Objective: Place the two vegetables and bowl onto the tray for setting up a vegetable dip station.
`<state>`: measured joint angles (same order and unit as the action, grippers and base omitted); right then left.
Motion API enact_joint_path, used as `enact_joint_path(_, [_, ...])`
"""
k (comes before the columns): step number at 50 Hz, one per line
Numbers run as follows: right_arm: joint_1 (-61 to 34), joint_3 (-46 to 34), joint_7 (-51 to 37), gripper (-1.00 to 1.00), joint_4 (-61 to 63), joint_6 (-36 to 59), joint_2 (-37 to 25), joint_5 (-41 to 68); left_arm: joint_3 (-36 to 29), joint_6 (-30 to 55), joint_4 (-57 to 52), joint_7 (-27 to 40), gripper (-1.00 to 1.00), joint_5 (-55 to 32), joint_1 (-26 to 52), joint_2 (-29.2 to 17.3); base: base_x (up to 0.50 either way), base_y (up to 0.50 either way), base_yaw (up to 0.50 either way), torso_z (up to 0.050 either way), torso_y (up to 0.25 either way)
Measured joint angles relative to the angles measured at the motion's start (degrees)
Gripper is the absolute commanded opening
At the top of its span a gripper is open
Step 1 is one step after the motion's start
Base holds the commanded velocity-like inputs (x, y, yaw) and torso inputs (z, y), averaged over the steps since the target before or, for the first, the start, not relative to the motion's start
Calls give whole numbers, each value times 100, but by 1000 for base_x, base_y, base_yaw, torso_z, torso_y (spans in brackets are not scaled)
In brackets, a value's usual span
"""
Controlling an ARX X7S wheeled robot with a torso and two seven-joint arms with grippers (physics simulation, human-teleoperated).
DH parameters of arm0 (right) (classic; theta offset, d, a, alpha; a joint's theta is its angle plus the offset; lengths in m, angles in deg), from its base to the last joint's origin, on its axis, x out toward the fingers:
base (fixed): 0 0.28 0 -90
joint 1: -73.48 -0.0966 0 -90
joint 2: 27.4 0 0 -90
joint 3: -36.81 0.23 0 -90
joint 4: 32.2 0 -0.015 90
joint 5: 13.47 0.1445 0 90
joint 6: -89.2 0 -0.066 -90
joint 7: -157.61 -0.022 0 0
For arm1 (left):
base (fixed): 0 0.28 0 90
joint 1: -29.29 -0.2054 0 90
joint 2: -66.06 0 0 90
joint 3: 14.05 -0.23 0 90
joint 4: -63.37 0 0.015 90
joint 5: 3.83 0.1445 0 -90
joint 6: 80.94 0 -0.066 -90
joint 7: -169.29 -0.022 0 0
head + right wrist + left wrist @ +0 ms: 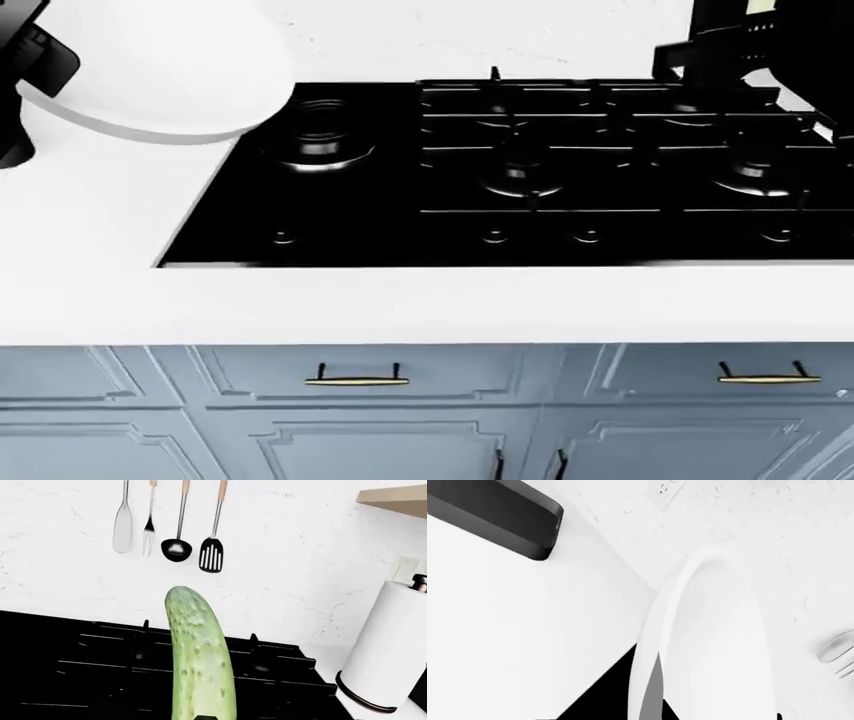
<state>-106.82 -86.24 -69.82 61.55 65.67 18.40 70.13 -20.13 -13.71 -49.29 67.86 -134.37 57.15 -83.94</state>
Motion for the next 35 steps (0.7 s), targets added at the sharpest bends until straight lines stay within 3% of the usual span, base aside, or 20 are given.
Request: enact_joint_path(35, [-77,-117,72,-100,14,43,-17,-55,104,50,6,30,-100,27,-75,9,121,499,0,0,1])
